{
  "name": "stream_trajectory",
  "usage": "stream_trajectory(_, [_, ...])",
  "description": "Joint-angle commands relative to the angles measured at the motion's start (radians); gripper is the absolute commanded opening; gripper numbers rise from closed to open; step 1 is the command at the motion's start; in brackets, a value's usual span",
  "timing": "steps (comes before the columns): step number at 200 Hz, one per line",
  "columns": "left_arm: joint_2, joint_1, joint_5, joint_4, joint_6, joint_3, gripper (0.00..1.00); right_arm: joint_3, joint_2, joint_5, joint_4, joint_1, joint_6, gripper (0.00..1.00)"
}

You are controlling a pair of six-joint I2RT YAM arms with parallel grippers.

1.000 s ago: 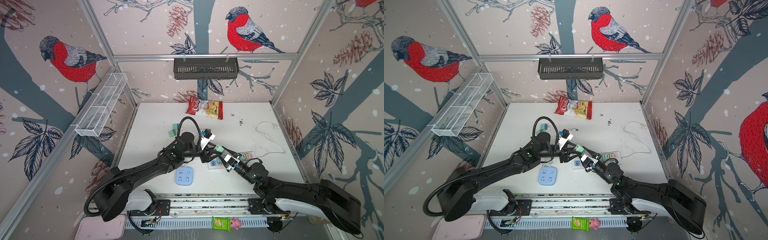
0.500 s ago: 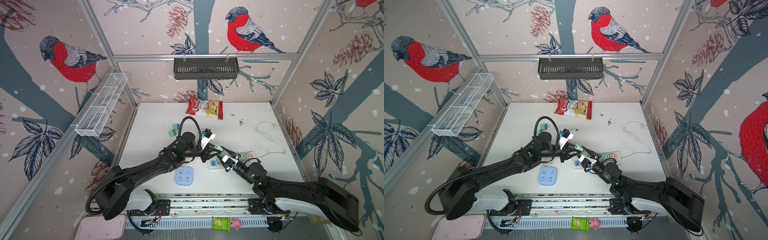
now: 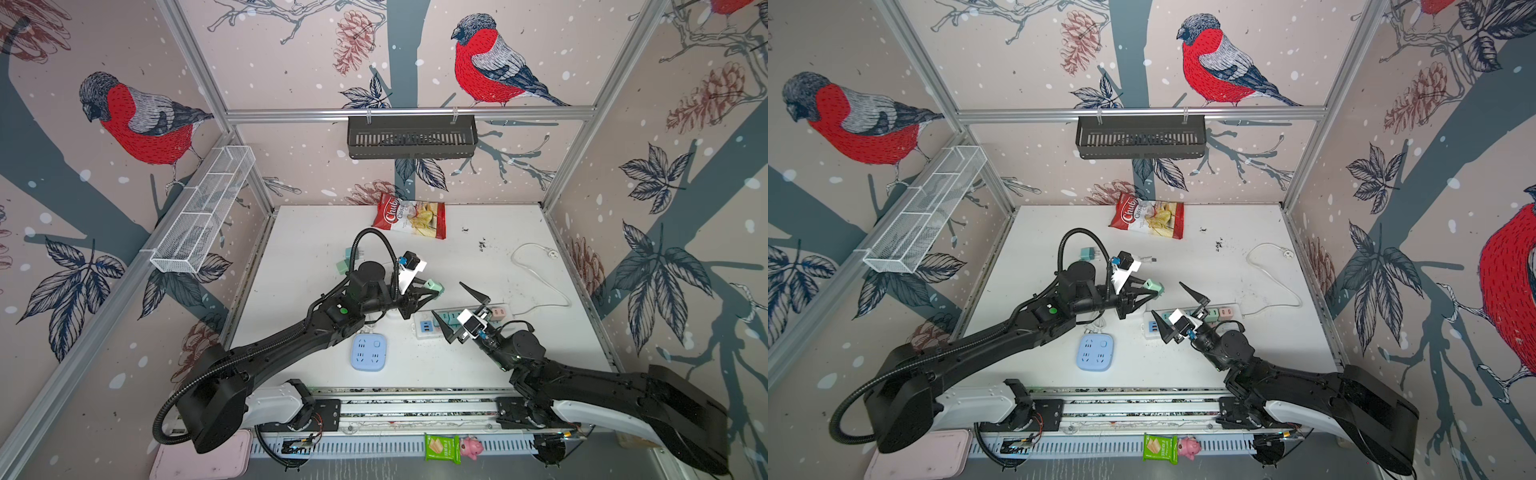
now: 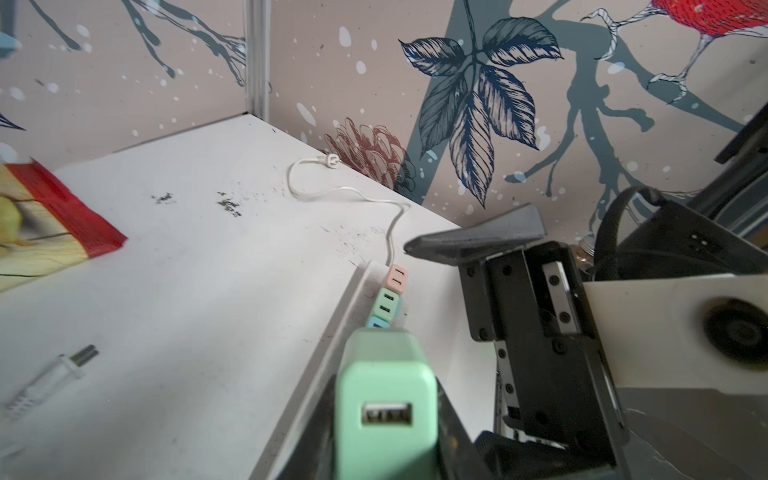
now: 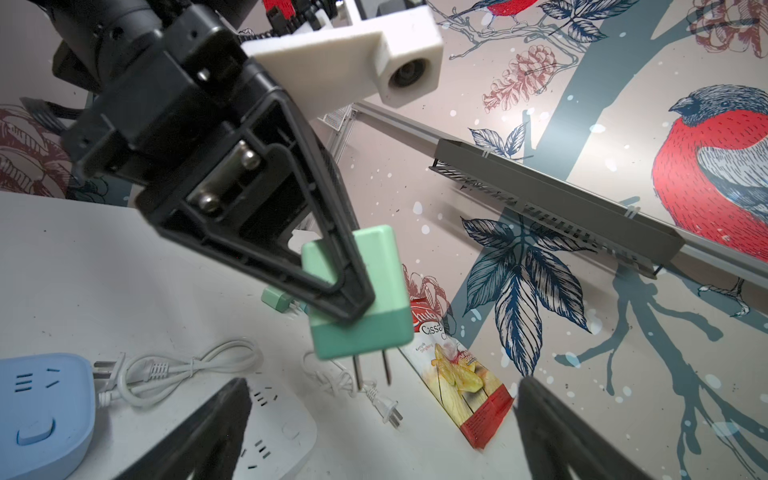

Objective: Insert the plug
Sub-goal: 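Close the left gripper on the mint adapter held by the right gripper, then open the right gripper while the left carries the mint adapter to the socket box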

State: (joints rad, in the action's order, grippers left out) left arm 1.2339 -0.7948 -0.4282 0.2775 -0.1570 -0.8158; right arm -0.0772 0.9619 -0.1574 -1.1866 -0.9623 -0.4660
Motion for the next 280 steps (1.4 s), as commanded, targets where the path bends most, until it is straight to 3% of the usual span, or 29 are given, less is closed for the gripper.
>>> stream_trajectory(1, [-0.023, -0.001, 0.192, -0.061, 0.04, -0.081, 0.0, 0.016, -0.02, -0.037, -0.045, 0.02, 0.049, 0.99])
stream_trajectory(21, [-0.021, -0.001, 0.303, -0.177, 0.219, -0.176, 0.0, 0.036, -0.056, -0.058, -0.074, 0.065, 0.125, 1.0])
stream_trajectory(38, [-0.02, -0.001, 0.33, -0.314, 0.537, -0.251, 0.0, 0.067, -0.115, -0.059, -0.079, 0.105, 0.201, 1.0])
stream_trajectory(48, [-0.03, -0.001, 0.357, -0.366, 0.685, -0.229, 0.0, 0.084, -0.154, -0.06, -0.073, 0.125, 0.237, 1.0])
stream_trajectory(61, [-0.045, 0.002, 0.443, -0.343, 0.791, -0.152, 0.0, 0.099, -0.21, -0.074, -0.048, 0.149, 0.265, 0.99])
stream_trajectory(74, [-0.033, 0.022, 0.44, -0.368, 0.876, -0.108, 0.0, 0.104, -0.273, -0.124, 0.006, 0.17, 0.309, 1.0])
stream_trajectory(103, [0.035, 0.133, 0.271, -0.432, 0.876, -0.079, 0.0, 0.112, -0.391, -0.207, 0.125, 0.261, 0.464, 1.0])
stream_trajectory(118, [0.075, 0.125, 0.258, -0.488, 0.914, -0.1, 0.0, 0.119, -0.436, -0.214, 0.177, 0.329, 0.541, 1.0])
stream_trajectory(143, [0.11, 0.12, 0.254, -0.574, 0.919, -0.141, 0.0, 0.12, -0.495, -0.107, 0.274, 0.446, 0.617, 1.0])
stream_trajectory(182, [0.1, 0.106, 0.118, -0.608, 0.951, -0.121, 0.0, 0.135, -0.511, -0.053, 0.329, 0.576, 0.682, 1.0])
stream_trajectory(234, [0.212, 0.064, 0.144, -0.665, 0.974, -0.151, 0.0, 0.202, -0.462, -0.071, 0.248, 0.679, 0.766, 1.0])
stream_trajectory(280, [0.302, 0.062, 0.161, -0.696, 0.934, -0.226, 0.0, 0.23, -0.523, -0.11, 0.278, 0.713, 0.835, 1.0])
